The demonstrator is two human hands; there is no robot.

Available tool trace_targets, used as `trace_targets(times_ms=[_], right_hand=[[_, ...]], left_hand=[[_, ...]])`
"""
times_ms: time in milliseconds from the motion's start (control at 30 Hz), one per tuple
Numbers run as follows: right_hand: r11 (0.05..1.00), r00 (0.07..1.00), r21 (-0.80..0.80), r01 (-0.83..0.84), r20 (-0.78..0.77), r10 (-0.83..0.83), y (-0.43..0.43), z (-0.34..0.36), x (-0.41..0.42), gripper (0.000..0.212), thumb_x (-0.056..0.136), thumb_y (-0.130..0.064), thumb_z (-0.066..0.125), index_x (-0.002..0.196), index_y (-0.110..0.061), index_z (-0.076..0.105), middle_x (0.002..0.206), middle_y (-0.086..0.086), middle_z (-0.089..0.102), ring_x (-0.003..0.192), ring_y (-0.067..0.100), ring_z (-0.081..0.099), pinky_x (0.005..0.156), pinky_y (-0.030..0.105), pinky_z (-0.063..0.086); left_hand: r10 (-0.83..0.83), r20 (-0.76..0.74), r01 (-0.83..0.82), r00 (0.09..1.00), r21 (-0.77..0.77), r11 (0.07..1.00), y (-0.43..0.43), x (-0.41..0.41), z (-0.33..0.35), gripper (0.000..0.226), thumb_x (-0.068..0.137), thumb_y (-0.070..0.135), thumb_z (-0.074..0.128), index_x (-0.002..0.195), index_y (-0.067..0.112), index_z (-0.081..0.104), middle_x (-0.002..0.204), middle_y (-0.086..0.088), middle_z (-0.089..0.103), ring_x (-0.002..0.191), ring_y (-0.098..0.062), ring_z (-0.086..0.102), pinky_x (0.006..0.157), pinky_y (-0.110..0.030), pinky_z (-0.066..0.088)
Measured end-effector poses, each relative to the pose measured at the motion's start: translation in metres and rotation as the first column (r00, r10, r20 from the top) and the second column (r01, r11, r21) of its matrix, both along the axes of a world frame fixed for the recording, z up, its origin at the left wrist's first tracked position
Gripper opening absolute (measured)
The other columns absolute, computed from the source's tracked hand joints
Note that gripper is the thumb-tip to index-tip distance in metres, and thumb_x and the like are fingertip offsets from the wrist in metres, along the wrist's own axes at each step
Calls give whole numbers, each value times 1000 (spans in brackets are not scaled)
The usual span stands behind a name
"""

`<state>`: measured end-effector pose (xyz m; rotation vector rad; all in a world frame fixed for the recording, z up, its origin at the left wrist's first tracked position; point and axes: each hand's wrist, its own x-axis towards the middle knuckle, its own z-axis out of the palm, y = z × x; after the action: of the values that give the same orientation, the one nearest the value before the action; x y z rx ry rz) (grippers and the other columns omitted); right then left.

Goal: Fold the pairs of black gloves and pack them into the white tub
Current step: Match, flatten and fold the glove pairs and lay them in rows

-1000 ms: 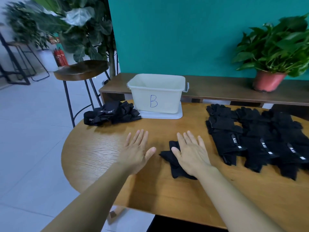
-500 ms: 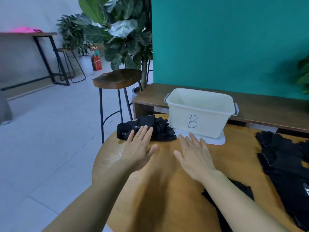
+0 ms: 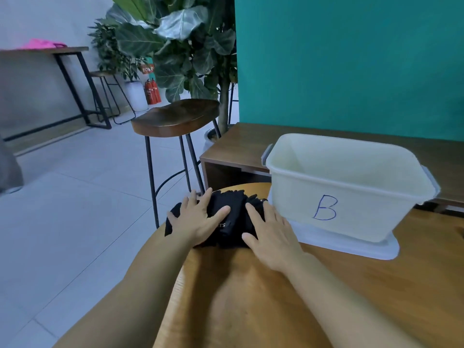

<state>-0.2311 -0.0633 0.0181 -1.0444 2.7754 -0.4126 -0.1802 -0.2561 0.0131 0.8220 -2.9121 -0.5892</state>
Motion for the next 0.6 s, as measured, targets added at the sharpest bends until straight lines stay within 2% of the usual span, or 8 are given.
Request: trace_targets(times_ms=[100, 200, 300, 367, 467, 533, 600], right_hand=[[1000, 1000, 12, -10, -5, 10, -7, -10, -9, 63, 98, -46, 40, 154, -31, 14, 157, 10, 24, 143, 28, 21, 113, 42, 24], [999, 997, 47, -27, -75, 30, -7, -11, -8, 53, 96, -40, 43, 145, -26, 30, 145, 6, 39, 132, 27, 32, 103, 39, 34], [996, 997, 77, -55, -48, 59, 1, -10, 2, 54, 97, -36, 42, 147, -24, 27, 145, 6, 38, 130, 26, 33, 100, 38, 37], [995, 998, 77, -66, -10, 67, 13, -10, 15, 56, 97, -34, 42, 149, -25, 24, 146, 4, 37, 128, 26, 35, 99, 37, 38], [995, 998, 74, -63, -21, 64, 36, -13, 32, 58, 98, -33, 42, 151, -28, 21, 149, 1, 34, 132, 24, 33, 104, 36, 37], [996, 998, 73, -58, -23, 60, 52, -15, 43, 58, 98, -34, 42, 152, -30, 21, 151, -1, 32, 135, 23, 30, 107, 37, 35], [996, 998, 73, -58, -21, 60, 66, -13, 54, 60, 99, -35, 43, 153, -31, 18, 155, 0, 28, 139, 22, 27, 110, 37, 31]], left_hand=[[-1, 49, 0, 999, 21, 1000, 6, -3, -17, 99, 64, 94, 9, 151, 49, 24, 163, 3, 23, 149, -25, 19, 116, -64, 11], [-13, 45, 14, 999, -21, 1000, 21, 3, -19, 97, 68, 88, 9, 150, 42, 33, 160, 5, 30, 148, -22, 22, 117, -55, 17], [-32, 15, 32, 999, -33, 999, 39, 22, -14, 102, 66, 87, 4, 147, 37, 40, 155, 5, 38, 144, -21, 30, 114, -48, 26], [-18, 18, 18, 1000, -30, 999, 53, 38, -14, 94, 75, 85, 11, 148, 34, 39, 155, 4, 38, 145, -22, 28, 114, -46, 26], [3, 16, -2, 1000, -33, 999, 78, 61, -21, 81, 90, 78, 22, 154, 29, 28, 159, 2, 31, 149, -23, 20, 118, -48, 21], [-8, -6, 8, 1000, -3, 1000, 91, 74, -28, 81, 91, 76, 21, 157, 29, 19, 162, 1, 25, 151, -22, 15, 119, -49, 17], [-45, -73, 52, 996, 96, 994, 101, 87, -31, 84, 90, 77, 19, 159, 30, 12, 165, 1, 18, 152, -18, 10, 121, -48, 11]])
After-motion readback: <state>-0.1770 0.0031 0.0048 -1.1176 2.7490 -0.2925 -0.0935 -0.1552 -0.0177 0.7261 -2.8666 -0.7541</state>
